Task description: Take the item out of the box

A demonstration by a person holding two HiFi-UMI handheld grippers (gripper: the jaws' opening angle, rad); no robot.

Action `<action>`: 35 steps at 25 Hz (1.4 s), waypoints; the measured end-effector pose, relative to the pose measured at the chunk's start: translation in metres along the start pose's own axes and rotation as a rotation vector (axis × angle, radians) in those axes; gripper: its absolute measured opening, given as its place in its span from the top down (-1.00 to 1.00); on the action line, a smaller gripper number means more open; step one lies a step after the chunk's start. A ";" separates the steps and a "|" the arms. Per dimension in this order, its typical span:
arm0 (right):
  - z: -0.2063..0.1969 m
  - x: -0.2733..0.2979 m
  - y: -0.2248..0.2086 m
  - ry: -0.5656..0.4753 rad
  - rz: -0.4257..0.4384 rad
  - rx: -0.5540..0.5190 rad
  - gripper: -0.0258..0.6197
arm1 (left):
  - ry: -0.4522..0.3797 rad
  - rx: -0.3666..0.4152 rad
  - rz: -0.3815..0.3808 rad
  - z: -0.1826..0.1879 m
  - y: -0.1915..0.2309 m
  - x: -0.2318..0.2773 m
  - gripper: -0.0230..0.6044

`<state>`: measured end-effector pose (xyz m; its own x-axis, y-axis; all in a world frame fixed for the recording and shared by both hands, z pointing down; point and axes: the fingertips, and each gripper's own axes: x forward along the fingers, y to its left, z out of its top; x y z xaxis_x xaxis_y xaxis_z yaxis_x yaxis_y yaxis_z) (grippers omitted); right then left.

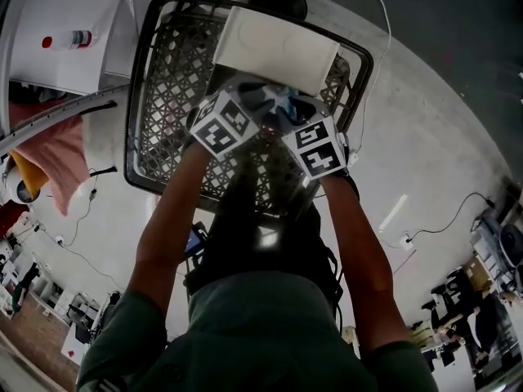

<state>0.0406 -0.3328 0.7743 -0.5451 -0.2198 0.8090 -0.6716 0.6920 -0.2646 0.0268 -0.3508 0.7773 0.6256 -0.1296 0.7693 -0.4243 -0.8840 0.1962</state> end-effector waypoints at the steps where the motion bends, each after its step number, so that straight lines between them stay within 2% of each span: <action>1: -0.001 0.003 0.000 0.008 -0.002 -0.006 0.54 | 0.006 0.006 -0.006 -0.002 0.001 0.002 0.45; 11: -0.014 0.023 -0.011 0.103 -0.070 -0.093 0.57 | 0.067 0.052 -0.062 -0.017 -0.002 0.028 0.46; 21: -0.024 0.037 -0.008 0.197 -0.120 -0.208 0.75 | 0.069 0.048 -0.032 -0.023 -0.001 0.039 0.56; 23: -0.024 0.037 -0.008 0.203 -0.122 -0.217 0.83 | 0.066 0.043 -0.018 -0.024 0.001 0.039 0.63; 24: -0.024 0.038 -0.008 0.203 -0.124 -0.219 0.89 | 0.065 0.039 -0.013 -0.024 0.002 0.039 0.75; 35: -0.016 0.027 -0.010 0.142 -0.106 -0.165 0.91 | 0.055 0.045 0.015 -0.018 -0.003 0.028 0.87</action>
<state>0.0408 -0.3347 0.8074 -0.3921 -0.2058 0.8966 -0.6239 0.7757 -0.0948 0.0339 -0.3437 0.8090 0.5820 -0.1196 0.8044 -0.4033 -0.9014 0.1577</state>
